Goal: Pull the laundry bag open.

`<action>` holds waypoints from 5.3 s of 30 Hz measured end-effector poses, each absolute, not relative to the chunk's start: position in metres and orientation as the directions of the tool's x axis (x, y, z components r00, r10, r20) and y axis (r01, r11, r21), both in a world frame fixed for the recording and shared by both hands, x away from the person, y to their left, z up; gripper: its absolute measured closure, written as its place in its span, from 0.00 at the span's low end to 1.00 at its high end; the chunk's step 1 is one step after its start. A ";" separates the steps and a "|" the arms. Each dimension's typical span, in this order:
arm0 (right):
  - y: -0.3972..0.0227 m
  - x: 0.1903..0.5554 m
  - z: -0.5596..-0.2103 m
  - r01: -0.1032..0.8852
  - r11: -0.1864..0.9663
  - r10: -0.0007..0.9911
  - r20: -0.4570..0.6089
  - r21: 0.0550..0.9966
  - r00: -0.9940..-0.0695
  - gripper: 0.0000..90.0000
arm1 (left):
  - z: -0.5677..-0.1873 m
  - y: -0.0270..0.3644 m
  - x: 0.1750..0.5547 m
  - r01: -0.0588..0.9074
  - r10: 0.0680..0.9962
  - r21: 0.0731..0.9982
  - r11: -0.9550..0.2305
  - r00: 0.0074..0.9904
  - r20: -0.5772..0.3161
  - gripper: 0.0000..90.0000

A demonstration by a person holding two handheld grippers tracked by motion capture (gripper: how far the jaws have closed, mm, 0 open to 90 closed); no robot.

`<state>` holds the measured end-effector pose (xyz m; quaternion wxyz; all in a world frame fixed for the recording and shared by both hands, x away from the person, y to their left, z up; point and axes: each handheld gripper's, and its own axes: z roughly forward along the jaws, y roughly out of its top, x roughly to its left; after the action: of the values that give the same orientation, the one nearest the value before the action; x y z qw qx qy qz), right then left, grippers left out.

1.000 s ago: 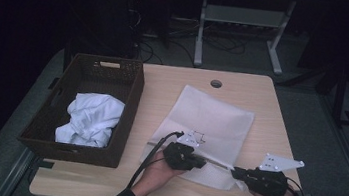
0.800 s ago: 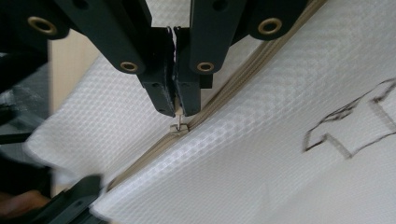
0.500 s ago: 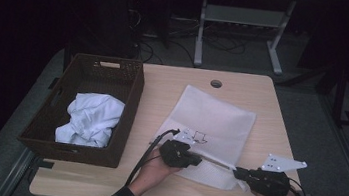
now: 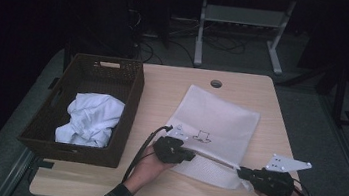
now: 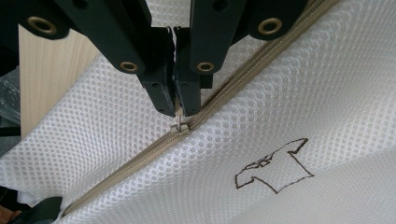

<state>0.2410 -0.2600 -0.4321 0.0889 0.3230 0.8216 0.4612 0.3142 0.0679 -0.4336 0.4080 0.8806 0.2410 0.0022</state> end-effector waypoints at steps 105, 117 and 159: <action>-0.348 0.283 -0.448 0.560 0.234 0.836 0.129 0.795 -0.533 0.90 | -0.449 0.062 0.428 0.531 0.615 0.687 -0.497 0.773 -0.153 0.96; -0.369 0.290 -0.455 0.578 0.196 0.874 0.126 0.792 -0.469 0.89 | -0.452 0.032 0.450 0.513 0.592 0.681 -0.522 0.793 -0.144 0.96; -0.325 0.289 -0.451 0.578 0.237 0.879 0.081 0.781 -0.469 0.16 | -0.441 0.063 0.407 0.503 0.597 0.691 -0.520 0.792 -0.128 0.23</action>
<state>0.2891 -0.3251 -0.4507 0.1926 0.4778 0.7624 0.3917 0.4068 0.0628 -0.4408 0.3744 0.8694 0.3162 0.0628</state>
